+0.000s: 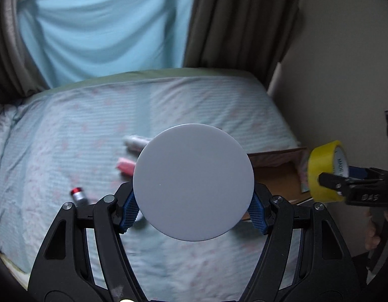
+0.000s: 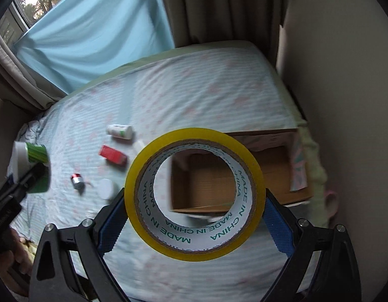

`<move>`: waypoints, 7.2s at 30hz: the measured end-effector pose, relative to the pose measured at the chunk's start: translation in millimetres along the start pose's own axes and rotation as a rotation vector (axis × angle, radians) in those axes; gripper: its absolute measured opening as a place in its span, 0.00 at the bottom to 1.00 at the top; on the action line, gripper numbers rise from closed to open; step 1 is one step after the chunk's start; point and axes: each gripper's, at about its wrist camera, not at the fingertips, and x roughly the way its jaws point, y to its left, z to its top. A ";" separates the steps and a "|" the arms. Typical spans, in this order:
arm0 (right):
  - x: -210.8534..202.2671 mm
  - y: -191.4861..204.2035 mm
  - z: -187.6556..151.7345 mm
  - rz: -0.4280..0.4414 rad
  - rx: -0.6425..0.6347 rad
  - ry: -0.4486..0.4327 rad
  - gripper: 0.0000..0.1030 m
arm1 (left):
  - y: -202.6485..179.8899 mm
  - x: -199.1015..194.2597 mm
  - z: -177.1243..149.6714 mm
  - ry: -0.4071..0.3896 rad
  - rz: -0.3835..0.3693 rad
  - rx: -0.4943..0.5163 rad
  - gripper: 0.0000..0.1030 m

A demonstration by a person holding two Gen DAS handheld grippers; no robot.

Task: Organize rigid objects
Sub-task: 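Carry the white jar and yellow tape with both tools toward the cardboard box, then lower the jar and tape into the box and open both tools, then move both tools back over the remaining items on the bed, then grasp the L'Oreal jar with the left tool while the right tool grasps the red MARUBI box, then carry the L'Oreal jar and red box with both tools to the cardboard box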

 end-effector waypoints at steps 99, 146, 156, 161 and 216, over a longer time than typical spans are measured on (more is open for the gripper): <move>43.9 -2.3 1.4 -0.051 -0.334 -0.033 1.00 | -27.8 41.1 -32.9 0.273 0.085 0.004 1.00; 366.0 338.2 32.4 0.084 -1.032 0.357 0.89 | 242.0 213.5 -225.2 0.446 0.264 -0.302 0.79; 390.7 362.4 19.4 0.100 -1.138 0.405 0.70 | 242.4 230.3 -224.7 0.463 0.264 -0.299 0.58; 401.1 373.5 18.6 0.099 -1.126 0.424 0.54 | 242.5 229.8 -224.3 0.452 0.255 -0.296 0.55; 77.6 187.3 18.3 0.238 -0.422 0.091 0.37 | 125.7 48.0 -51.0 0.099 0.139 -0.057 0.55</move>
